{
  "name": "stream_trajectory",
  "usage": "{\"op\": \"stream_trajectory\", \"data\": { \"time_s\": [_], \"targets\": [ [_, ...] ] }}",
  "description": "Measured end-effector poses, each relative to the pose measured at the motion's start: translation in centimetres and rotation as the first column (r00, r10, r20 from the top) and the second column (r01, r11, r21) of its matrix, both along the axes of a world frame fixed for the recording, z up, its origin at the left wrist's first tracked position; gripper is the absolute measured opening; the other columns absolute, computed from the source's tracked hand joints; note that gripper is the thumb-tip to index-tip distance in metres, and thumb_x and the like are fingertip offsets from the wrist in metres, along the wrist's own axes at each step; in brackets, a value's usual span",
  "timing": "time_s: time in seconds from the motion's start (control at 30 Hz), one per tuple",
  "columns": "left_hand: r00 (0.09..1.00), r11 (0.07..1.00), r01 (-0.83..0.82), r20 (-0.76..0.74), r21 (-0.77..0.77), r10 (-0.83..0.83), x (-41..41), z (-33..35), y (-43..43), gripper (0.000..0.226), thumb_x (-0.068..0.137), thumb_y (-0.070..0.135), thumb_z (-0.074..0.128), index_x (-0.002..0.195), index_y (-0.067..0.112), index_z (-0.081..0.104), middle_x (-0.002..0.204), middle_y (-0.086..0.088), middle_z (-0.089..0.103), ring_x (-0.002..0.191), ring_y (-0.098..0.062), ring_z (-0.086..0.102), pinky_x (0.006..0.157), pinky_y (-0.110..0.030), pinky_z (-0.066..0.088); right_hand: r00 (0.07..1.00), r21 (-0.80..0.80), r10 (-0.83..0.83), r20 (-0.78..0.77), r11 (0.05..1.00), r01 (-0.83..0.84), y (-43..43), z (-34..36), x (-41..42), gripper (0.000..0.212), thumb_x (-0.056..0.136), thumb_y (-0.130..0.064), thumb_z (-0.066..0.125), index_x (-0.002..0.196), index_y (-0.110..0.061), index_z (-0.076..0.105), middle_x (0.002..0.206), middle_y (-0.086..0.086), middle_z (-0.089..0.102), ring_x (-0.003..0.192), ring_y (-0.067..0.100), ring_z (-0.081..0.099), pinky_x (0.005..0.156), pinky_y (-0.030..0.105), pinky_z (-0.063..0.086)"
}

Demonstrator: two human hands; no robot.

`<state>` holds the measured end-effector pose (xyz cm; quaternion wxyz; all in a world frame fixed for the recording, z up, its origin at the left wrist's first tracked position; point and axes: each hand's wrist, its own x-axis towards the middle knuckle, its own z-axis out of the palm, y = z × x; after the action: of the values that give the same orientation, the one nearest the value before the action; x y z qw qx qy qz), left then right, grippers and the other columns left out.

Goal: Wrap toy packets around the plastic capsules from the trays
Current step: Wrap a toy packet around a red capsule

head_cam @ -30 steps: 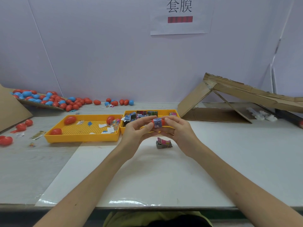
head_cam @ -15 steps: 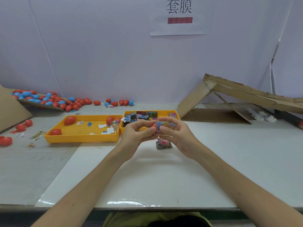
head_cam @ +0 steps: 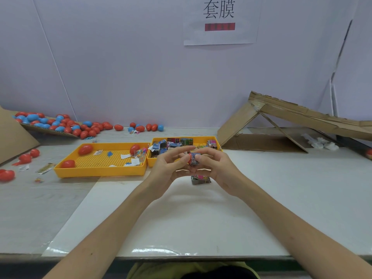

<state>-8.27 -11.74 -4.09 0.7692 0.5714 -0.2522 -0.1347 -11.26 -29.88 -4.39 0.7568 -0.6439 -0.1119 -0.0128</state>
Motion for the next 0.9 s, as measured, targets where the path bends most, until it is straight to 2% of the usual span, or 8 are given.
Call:
{"op": "stream_trajectory", "data": {
  "time_s": [0.07,0.13,0.23,0.33,0.53,0.73,0.9],
  "targets": [
    [1.000,1.000,-0.007,0.006,0.005,0.007,-0.08,0.07,-0.13,0.027,0.086,0.024,0.068,0.111,0.019,0.077,0.100,-0.012,0.075,0.087,-0.025,0.073,0.073,-0.029,0.059,1.000,-0.019,-0.022,0.001,1.000,0.022,0.11,0.07,-0.01,0.026,0.089,-0.024,0.070,0.109,-0.007,0.068,0.094,0.011,0.074,0.088,0.026,0.072,0.084,0.042,0.059],
    [1.000,1.000,-0.023,-0.007,-0.003,0.023,-0.04,0.15,-0.14,0.026,0.086,0.025,0.068,0.109,0.019,0.078,0.105,-0.013,0.075,0.093,-0.027,0.074,0.075,-0.028,0.059,0.999,-0.034,-0.040,0.009,0.999,0.041,0.25,0.25,-0.08,0.030,0.086,-0.027,0.071,0.110,-0.010,0.069,0.097,0.012,0.074,0.089,0.024,0.072,0.077,0.033,0.057],
    [0.998,0.999,-0.042,-0.044,-0.006,0.041,0.19,0.19,0.07,0.031,0.086,0.026,0.068,0.113,0.014,0.075,0.108,-0.014,0.075,0.099,-0.028,0.074,0.077,-0.027,0.058,0.997,-0.105,-0.065,0.046,0.992,0.070,0.29,0.42,-0.07,0.034,0.085,-0.025,0.076,0.118,-0.017,0.070,0.110,0.012,0.072,0.096,0.024,0.072,0.077,0.028,0.056],
    [0.997,0.998,-0.054,-0.055,0.040,0.056,0.25,0.13,0.19,0.033,0.085,0.030,0.069,0.113,0.014,0.075,0.101,-0.013,0.076,0.094,-0.026,0.074,0.075,-0.026,0.057,0.992,-0.175,-0.090,0.087,0.979,0.104,0.09,0.39,-0.06,0.030,0.088,-0.018,0.076,0.117,-0.024,0.072,0.120,0.008,0.068,0.100,0.021,0.071,0.079,0.028,0.055],
    [0.996,0.994,-0.076,-0.048,0.073,0.080,0.21,0.24,0.24,0.032,0.081,0.031,0.071,0.109,0.019,0.079,0.105,-0.015,0.075,0.092,-0.023,0.074,0.075,-0.025,0.058,0.994,-0.137,-0.052,0.092,0.988,0.064,-0.13,0.51,-0.25,0.028,0.087,-0.006,0.075,0.114,-0.016,0.073,0.106,0.011,0.075,0.097,0.025,0.072,0.075,0.023,0.055],
    [0.994,0.998,-0.061,-0.094,0.012,0.062,0.21,0.19,0.30,0.024,0.079,0.025,0.072,0.099,0.017,0.082,0.097,-0.016,0.076,0.086,-0.027,0.075,0.070,-0.027,0.060,0.995,-0.105,-0.053,0.080,0.993,0.061,0.05,0.44,-0.29,0.026,0.086,-0.009,0.076,0.110,-0.018,0.075,0.106,0.012,0.075,0.098,0.027,0.073,0.079,0.028,0.057],
    [0.993,0.997,-0.074,-0.090,0.031,0.077,0.34,0.04,0.17,0.029,0.081,0.028,0.071,0.106,0.016,0.079,0.100,-0.017,0.076,0.085,-0.026,0.075,0.070,-0.027,0.059,0.996,-0.098,-0.044,0.076,0.994,0.051,0.05,0.36,-0.21,0.026,0.085,-0.011,0.077,0.110,-0.018,0.074,0.107,0.013,0.074,0.099,0.030,0.072,0.080,0.031,0.058]
  ]
}}
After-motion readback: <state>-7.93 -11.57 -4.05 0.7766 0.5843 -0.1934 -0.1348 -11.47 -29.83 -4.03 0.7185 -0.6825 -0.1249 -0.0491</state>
